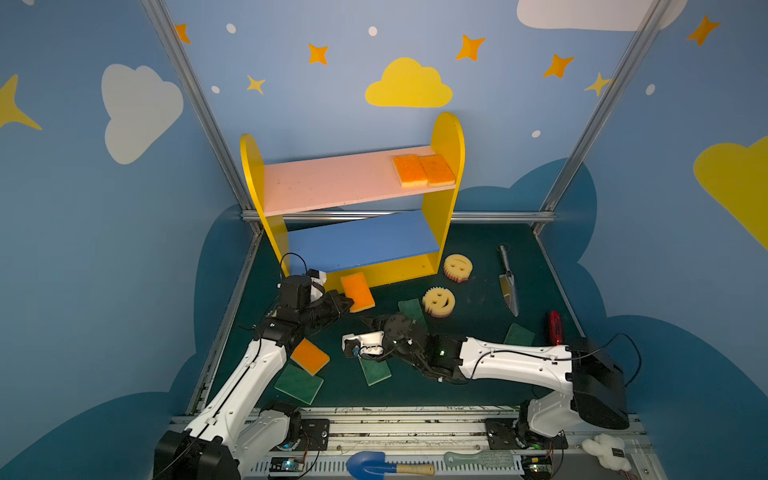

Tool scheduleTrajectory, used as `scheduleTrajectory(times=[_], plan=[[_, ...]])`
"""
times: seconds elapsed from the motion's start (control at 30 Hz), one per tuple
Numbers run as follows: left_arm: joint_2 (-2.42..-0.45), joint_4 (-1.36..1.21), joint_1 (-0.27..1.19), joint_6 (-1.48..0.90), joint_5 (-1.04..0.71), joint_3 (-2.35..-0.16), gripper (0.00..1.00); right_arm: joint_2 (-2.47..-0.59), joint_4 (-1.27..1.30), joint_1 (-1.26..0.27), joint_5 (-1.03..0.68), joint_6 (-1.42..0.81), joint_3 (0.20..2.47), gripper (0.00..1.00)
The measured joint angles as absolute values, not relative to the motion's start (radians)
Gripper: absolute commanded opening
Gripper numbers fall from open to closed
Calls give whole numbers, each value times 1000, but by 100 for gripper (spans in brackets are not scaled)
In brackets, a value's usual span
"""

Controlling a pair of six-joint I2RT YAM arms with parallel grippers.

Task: Place and organize the cleaning sponges onto the shelf
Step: 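Close the right gripper on the sponge held by the left gripper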

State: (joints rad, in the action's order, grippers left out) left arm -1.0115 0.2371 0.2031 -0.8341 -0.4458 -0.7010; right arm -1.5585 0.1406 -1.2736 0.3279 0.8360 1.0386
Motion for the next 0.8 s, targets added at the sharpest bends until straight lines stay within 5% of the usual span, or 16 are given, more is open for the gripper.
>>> scheduleTrajectory(times=[0.8], plan=[[-1022,223,157,-838,-510,-692,3,-1748,184,-1246,546,971,1176,34]])
